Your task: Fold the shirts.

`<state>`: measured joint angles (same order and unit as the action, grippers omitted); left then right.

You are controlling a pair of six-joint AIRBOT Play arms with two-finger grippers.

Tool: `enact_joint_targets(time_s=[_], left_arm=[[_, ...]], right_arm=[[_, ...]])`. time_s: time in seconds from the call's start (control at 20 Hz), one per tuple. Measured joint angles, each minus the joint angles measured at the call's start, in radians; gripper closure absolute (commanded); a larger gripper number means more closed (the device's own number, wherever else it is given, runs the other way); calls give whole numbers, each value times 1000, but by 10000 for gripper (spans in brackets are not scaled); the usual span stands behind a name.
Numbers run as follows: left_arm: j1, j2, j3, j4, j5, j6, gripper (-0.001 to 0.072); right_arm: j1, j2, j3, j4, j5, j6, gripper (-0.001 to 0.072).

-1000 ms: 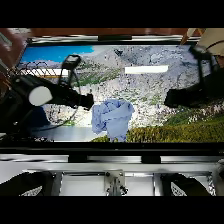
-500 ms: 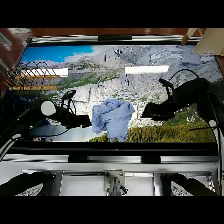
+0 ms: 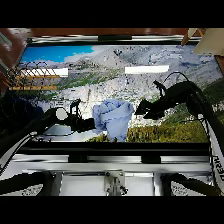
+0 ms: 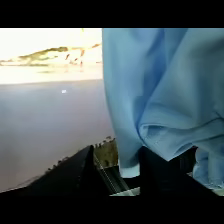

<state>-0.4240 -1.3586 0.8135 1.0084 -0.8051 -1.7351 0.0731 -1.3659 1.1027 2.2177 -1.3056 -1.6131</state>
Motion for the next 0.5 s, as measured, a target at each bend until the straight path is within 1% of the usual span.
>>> enact_joint_targets(time_s=[0.05, 0.3, 0.5], left_arm=[[0, -4, 0, -2, 9, 0, 675], [0, 3, 10, -4, 22, 39, 676], [2, 31, 16, 5, 25, 63, 676]], right_arm=[[0, -6, 0, 12, 20, 0, 93], [2, -53, 0, 58, 114, 5, 93], [65, -116, 0, 72, 200, 12, 95]])
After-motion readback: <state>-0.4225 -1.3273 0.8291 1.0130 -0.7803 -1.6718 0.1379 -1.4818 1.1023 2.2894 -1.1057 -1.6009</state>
